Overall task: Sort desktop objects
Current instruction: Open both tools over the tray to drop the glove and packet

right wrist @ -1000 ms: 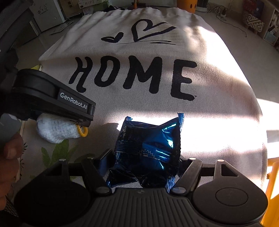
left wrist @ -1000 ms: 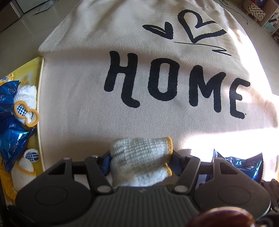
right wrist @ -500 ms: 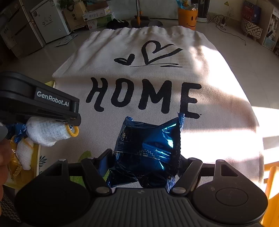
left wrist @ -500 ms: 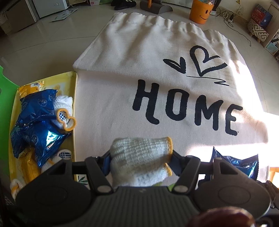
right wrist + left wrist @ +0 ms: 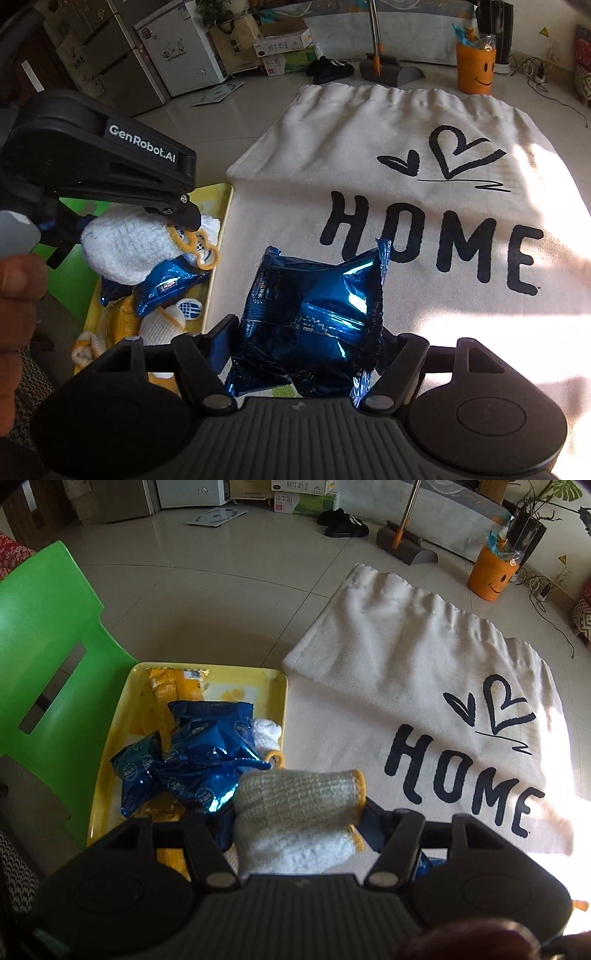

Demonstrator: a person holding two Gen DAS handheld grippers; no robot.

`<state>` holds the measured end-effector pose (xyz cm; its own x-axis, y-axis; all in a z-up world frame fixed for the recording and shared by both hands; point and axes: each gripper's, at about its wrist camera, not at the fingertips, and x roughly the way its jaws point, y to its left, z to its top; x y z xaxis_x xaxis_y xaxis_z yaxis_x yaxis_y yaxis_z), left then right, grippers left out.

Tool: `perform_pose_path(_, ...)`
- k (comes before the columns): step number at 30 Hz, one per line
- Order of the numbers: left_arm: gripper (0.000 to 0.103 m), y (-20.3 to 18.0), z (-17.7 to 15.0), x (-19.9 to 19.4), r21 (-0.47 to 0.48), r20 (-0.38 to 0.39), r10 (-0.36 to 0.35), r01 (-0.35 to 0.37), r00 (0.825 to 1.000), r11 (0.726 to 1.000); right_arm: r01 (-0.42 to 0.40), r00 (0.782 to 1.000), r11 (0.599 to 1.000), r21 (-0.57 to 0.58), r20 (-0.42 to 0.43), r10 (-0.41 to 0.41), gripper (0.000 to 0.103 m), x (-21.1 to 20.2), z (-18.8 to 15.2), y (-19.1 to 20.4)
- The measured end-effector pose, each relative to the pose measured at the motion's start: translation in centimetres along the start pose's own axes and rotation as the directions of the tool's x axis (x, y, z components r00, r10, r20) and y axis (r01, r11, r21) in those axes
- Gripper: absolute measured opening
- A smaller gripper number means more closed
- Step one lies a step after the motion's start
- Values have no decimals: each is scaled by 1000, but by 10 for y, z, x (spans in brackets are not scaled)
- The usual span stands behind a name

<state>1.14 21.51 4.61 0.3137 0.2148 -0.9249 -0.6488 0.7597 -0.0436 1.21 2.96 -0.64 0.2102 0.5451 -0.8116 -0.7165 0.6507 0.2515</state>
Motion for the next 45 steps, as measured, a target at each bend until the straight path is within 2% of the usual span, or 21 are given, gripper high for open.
perform_pose_path(3,62,25,10,-6,-56,6,34,-34,999,998,-45,999,999,-24,0,45,72,6,2,18)
perform_pose_path(13,62,103,38,-11,-228,6,57,-54,998,972,-196,981,976,-97,-10,196,72,25,0,80)
perform_pose_path(17,62,123,46,-1,-270,-13,69,-70,998,960,-251,968,957,-148,-13,252,72,37,-4,106)
perform_pose_path(22,62,140,56,16,-288,-52,44,-57,998,956,-309,951,932,-191,-42,307,72,54,-12,132)
perform_pose_path(27,62,153,65,27,-287,-70,34,-53,997,957,-330,944,922,-203,-75,321,72,68,-15,148)
perform_pose_path(30,62,160,68,33,-302,-84,42,-66,996,951,-321,947,923,-215,-68,313,72,73,-16,152)
perform_pose_path(34,62,168,70,37,-337,-96,7,-39,995,941,-329,944,926,-186,-68,322,72,80,-14,154)
perform_pose_path(36,62,170,70,37,-342,-93,13,-44,996,939,-327,945,928,-180,-62,321,72,82,-13,155)
perform_pose_path(45,62,159,70,41,-294,-91,8,-34,996,955,-332,943,923,-193,-28,333,73,78,-13,155)
